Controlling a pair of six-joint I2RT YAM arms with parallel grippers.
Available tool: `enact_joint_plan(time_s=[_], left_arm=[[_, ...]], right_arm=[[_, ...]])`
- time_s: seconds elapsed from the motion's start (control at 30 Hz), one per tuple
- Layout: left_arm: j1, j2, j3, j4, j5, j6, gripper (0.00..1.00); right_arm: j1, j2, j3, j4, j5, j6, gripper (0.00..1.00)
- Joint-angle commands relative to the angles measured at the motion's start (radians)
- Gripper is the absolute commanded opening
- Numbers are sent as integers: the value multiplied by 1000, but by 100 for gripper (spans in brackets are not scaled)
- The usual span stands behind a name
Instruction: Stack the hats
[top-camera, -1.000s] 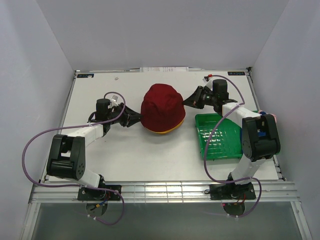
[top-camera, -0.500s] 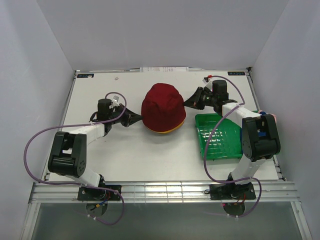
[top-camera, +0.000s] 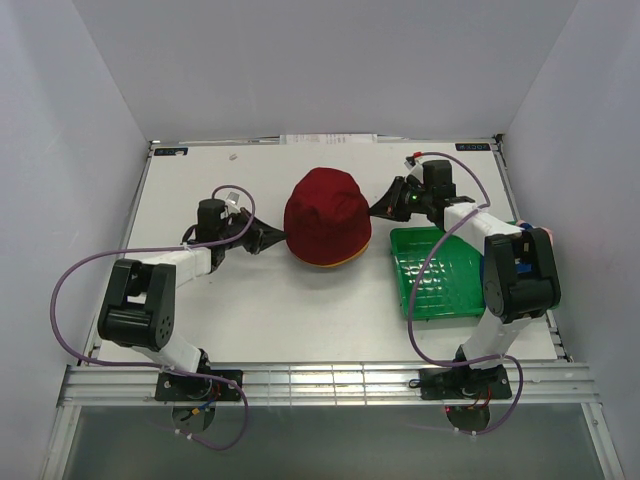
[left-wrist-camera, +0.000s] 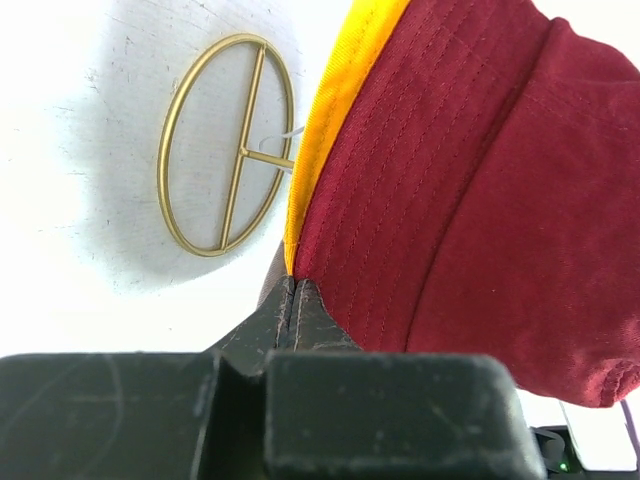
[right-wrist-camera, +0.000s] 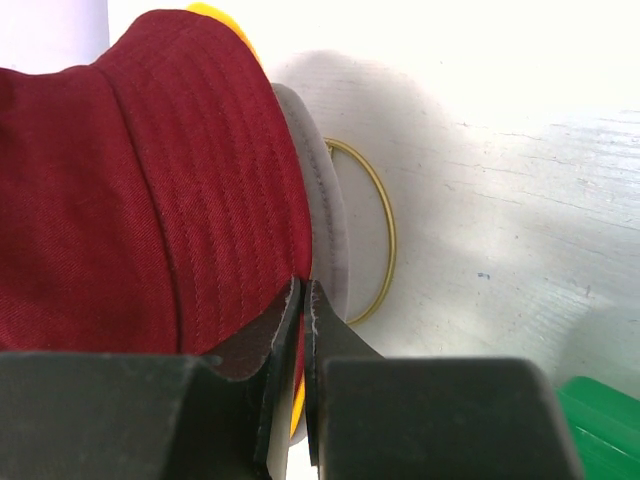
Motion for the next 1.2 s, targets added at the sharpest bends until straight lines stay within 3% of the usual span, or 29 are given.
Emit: enact_joint_plan(time_s=[0.0, 0.43, 0.67, 1.07, 1.17], left_arm=[[-5, 17, -23, -17, -29, 20, 0], [-5, 12, 12, -82, -38, 82, 0], [-5, -49, 150, -239, -84, 191, 21], [-4, -38, 246, -293, -43, 229, 23], [-5, -44, 229, -285, -44, 230, 28]], right_arm=[[-5, 44, 18, -115, 91, -72, 8], [-5, 50, 50, -141, 90, -97, 8], [-5, 23, 125, -199, 99, -104, 8], [-5, -29, 190, -308, 168, -144, 9], [-4, -49, 201, -331, 182, -157, 11]])
